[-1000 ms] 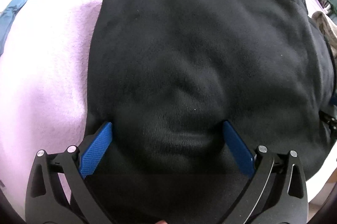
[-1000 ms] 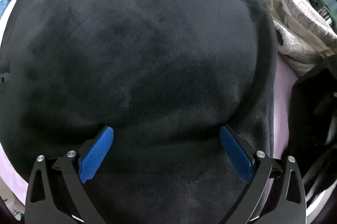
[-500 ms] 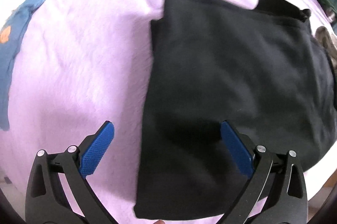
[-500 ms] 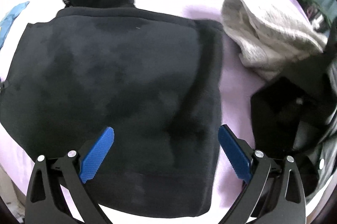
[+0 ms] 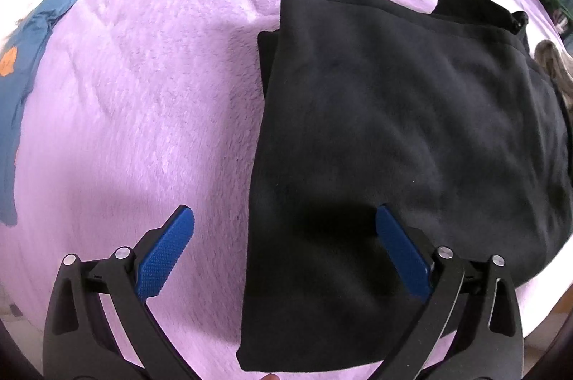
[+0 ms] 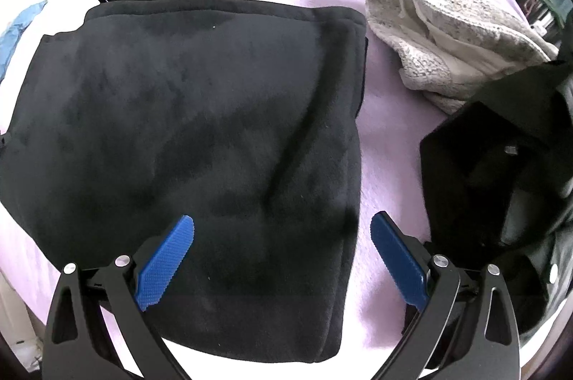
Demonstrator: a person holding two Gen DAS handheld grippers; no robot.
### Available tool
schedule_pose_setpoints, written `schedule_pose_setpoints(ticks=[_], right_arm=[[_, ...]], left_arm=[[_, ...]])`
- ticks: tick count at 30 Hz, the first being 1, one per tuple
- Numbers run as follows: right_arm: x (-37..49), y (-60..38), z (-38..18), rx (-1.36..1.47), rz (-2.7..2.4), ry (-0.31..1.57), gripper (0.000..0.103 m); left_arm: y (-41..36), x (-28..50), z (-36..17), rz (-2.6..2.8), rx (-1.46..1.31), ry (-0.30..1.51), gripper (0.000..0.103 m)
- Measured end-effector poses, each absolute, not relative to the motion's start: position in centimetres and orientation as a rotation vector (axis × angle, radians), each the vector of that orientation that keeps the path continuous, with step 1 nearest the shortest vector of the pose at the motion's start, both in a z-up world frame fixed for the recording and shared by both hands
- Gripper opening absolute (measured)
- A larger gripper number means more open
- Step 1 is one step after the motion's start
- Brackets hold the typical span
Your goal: Fold large clothes
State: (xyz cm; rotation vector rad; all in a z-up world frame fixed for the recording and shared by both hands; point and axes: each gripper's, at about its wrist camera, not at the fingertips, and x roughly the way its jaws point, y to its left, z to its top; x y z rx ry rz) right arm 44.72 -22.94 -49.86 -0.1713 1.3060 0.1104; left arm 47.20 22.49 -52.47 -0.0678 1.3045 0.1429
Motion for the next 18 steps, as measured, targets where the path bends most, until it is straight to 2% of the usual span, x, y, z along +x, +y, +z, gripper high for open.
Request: schedule_pose_setpoints(ticks=[10,18], right_arm=[[45.3,-22.3,-50.3,-0.169,0.084,1.315,0.097],[44.7,-22.1,-50.3,-0.163,0.090,1.318,0.097]], left_arm=[[24.0,48.1,-54.4,0.114,-0.115,1.324,0.098],[26.2,46.7,-55.3,0.094,-0.290,1.328,0.097]])
